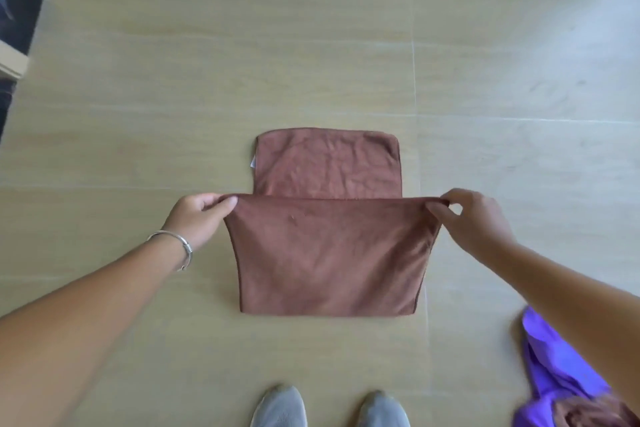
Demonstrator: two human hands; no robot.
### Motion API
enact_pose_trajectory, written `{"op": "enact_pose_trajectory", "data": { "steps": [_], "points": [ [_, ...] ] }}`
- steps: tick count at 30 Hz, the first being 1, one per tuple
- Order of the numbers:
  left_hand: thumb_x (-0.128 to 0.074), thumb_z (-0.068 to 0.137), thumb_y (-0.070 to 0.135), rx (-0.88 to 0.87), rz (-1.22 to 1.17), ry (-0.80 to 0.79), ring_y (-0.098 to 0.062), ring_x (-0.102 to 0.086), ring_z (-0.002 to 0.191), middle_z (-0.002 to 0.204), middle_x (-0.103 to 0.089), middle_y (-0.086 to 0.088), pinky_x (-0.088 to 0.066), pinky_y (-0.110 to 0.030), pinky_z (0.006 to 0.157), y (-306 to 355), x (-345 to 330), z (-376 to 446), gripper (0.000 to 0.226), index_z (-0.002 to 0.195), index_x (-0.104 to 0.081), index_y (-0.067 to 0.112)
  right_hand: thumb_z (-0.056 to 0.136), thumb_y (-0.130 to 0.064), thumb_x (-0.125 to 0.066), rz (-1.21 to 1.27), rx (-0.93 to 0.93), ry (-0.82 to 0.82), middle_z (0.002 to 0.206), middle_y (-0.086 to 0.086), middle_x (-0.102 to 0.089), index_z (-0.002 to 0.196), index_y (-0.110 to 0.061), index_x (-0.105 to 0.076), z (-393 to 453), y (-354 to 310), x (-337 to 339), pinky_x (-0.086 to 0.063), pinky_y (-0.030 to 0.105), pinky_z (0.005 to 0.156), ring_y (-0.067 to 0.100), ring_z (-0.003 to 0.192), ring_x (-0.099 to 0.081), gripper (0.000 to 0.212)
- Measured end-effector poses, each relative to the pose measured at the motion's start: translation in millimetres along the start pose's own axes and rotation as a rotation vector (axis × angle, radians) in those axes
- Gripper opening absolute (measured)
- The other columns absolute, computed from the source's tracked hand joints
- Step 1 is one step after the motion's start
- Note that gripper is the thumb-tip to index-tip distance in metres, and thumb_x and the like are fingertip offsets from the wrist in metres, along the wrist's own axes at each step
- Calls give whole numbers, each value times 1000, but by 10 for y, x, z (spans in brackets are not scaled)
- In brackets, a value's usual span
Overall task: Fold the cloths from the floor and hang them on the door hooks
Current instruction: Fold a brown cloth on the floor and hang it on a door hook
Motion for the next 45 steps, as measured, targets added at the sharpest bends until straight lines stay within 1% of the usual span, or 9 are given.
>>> {"op": "enact_pose_trajectory", "data": {
  "steps": [3, 7, 9, 13, 19, 27, 33, 40, 45],
  "points": [
    [-66, 87, 35, -59, -5, 125, -13, -60, 84, 94, -69, 7, -44, -23, 70, 260, -75, 926, 8, 85, -70, 28, 87, -36, -64, 54, 9, 115, 97, -1, -69, 97, -17, -69, 978, -140, -75, -38, 27, 67, 19, 83, -58, 22],
    [-67, 84, 33, 17, 140, 311, -30, -49, 124, 142, -46, -10, -39, -36, 99, 263, -376, 1758, 69, 144, -38, 15, 87, -27, -62, -35, -42, 179, 131, 14, -48, 135, -14, -45, 1772, -106, -485, -41, 37, 94, 33, 116, -50, 53],
    [-61, 84, 35, -306, 315, 385, -33, -42, 130, 143, -42, -17, -34, -38, 107, 247, -639, 1611, 69, 144, -38, 10, 87, -24, -61, -88, 148, 238, 136, 12, -44, 136, -14, -44, 1711, -136, -775, -41, 40, 97, 33, 119, -48, 53],
    [-50, 80, 57, -831, 814, 76, -29, -39, 136, 150, -38, -12, -30, -47, 110, -414, -1450, 639, 76, 146, -38, 21, 81, -34, -63, -351, 786, 125, 138, 14, -50, 130, -13, -55, 839, -18, -1634, -43, 46, 103, 34, 125, -50, 54],
    [-38, 82, 63, -727, 1166, -149, -27, -33, 141, 155, -31, -9, -21, -52, 109, -1092, -1610, 238, 73, 146, -40, 28, 87, -65, -38, -717, 812, -211, 156, 10, -29, 147, -25, -37, 323, 346, -2099, -27, 54, 113, 29, 143, -29, 73],
    [-3, 76, 76, -671, 1213, 3, -17, 7, 149, 162, 9, -1, 4, -44, 119, -478, -1353, 1350, 83, 151, 4, 41, 92, -61, -20, -826, 645, -47, 162, 6, -6, 153, -27, -11, 1417, -54, -1699, -13, 44, 119, 23, 149, -5, 71],
    [-4, 71, 82, -659, 1299, -117, -16, 16, 147, 160, 19, 0, 4, -43, 120, -647, -1269, 1131, 93, 149, 15, 35, 86, -74, -21, -789, 672, -180, 162, 5, 1, 154, -24, -7, 914, 232, -1816, -8, 43, 120, 22, 149, 1, 85],
    [-38, 88, 46, -876, 1285, 8, -30, -47, 132, 146, -45, -12, -37, -55, 106, -556, -1192, 1004, 62, 139, -51, 14, 96, -55, -25, -843, 756, -169, 157, 6, -28, 150, -23, -32, 956, 282, -1708, -33, 44, 112, 26, 142, -31, 63],
    [-82, 75, 23, -843, 1253, 22, -30, -52, 127, 142, -51, -13, -38, -56, 104, -619, -1175, 797, 67, 135, -56, 10, 92, -44, -54, -757, 645, -127, 145, 10, -47, 138, -21, -53, 663, 275, -1646, -41, 47, 105, 30, 133, -45, 52]
  ]
}}
Point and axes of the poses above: each hand's wrist, its own z-axis towards the middle knuckle, its own x-axis out of the back of the hand, y = z × x, the point moved 5 cm from there along z, towards the middle knuckle
